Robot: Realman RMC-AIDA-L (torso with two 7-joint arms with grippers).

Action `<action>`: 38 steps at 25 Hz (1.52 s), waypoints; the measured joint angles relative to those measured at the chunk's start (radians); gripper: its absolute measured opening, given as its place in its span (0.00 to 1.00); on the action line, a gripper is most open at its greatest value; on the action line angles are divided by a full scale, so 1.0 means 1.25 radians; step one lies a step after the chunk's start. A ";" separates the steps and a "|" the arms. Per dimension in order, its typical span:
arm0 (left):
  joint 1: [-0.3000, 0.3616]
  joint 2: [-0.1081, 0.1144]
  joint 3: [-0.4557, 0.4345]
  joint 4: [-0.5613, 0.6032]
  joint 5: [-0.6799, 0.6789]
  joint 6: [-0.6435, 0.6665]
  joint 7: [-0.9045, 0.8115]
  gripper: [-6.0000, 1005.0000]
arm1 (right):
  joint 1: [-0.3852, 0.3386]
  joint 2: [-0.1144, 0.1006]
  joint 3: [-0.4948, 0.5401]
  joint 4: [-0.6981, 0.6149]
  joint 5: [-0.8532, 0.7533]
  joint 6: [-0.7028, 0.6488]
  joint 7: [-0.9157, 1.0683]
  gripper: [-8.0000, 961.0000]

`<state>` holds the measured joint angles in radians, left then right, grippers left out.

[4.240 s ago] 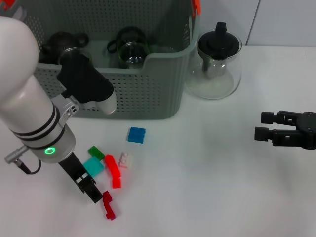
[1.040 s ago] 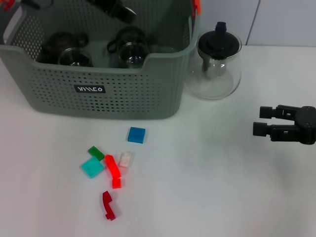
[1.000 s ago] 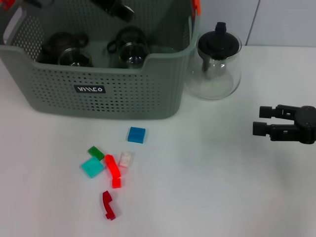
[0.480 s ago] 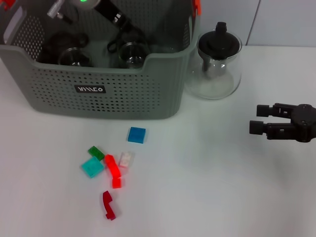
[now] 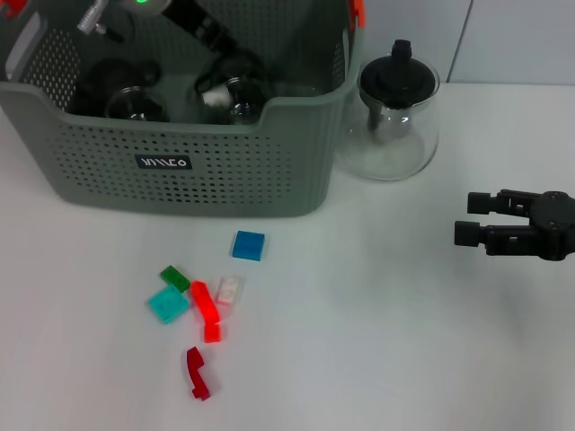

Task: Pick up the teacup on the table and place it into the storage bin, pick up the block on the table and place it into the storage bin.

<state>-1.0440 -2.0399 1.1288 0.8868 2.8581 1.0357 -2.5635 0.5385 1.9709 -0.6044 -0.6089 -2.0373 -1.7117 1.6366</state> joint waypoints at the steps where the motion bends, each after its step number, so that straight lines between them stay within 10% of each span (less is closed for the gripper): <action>1: 0.003 0.000 -0.001 0.008 0.000 0.000 0.000 0.47 | 0.000 0.000 0.000 0.000 0.000 0.000 0.000 0.98; 10: 0.043 -0.016 -0.099 0.182 -0.045 0.106 0.025 0.72 | -0.003 0.000 0.000 0.000 0.000 0.000 0.000 0.98; 14: 0.100 -0.025 -0.193 0.386 -0.303 0.334 0.129 0.89 | -0.003 -0.002 -0.001 0.000 0.000 0.000 -0.001 0.98; 21: 0.221 -0.026 -0.199 0.563 -0.645 0.682 0.294 0.88 | -0.004 -0.002 0.000 0.000 0.000 -0.001 -0.007 0.98; 30: 0.417 -0.102 0.021 0.726 -0.409 0.730 0.372 0.88 | -0.006 -0.004 0.002 0.000 0.000 0.000 -0.006 0.98; 38: 0.459 -0.110 0.182 0.650 -0.242 0.722 0.323 0.88 | -0.006 -0.001 0.004 0.001 0.000 0.004 -0.002 0.98</action>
<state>-0.4707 -2.1772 1.3564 1.6995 2.5556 1.9386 -2.1598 0.5307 1.9693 -0.5990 -0.6076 -2.0371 -1.7073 1.6336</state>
